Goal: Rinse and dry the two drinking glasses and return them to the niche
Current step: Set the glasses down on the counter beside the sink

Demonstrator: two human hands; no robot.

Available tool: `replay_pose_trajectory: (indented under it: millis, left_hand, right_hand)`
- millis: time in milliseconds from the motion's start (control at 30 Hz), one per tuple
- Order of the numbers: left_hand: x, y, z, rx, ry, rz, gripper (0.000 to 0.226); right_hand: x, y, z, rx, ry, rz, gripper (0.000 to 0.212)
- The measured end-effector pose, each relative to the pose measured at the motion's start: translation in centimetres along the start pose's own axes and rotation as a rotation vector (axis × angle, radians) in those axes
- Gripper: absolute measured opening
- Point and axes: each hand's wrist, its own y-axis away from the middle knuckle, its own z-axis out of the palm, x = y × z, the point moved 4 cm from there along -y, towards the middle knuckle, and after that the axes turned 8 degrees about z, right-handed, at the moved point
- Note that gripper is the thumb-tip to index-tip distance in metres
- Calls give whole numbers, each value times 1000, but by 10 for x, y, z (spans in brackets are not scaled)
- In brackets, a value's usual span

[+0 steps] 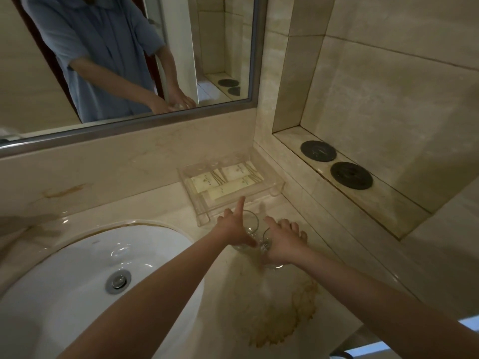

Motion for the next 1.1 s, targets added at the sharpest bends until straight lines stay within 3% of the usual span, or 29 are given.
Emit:
replay_pose_trajectory:
  millis: [167,300,433,633,800,1100]
  left_hand:
    - [-24,15,-10,4,42,-3,126]
    - [-54,39,-16,78,37,-34,115]
    - [-104,72,-10,126,78,-98,100]
    - [-194,148,20,290,387,-450,69]
    - [-230,205,58,404,542,-644,55]
    - [-250,229,63,420,619,-663,49]
  right_hand:
    - [-14,5,-11,27,-87,-19,105]
    - [-34,3,-14,24,-71,-50,111]
    - [-51,-2,-13,24,-27,-42,105]
    - [-62,-14,-10,44,59,-33,90]
    - [-74,-16,-11,25,-52,-77,69]
    - [-136,9,4,-54,-52,-260,72]
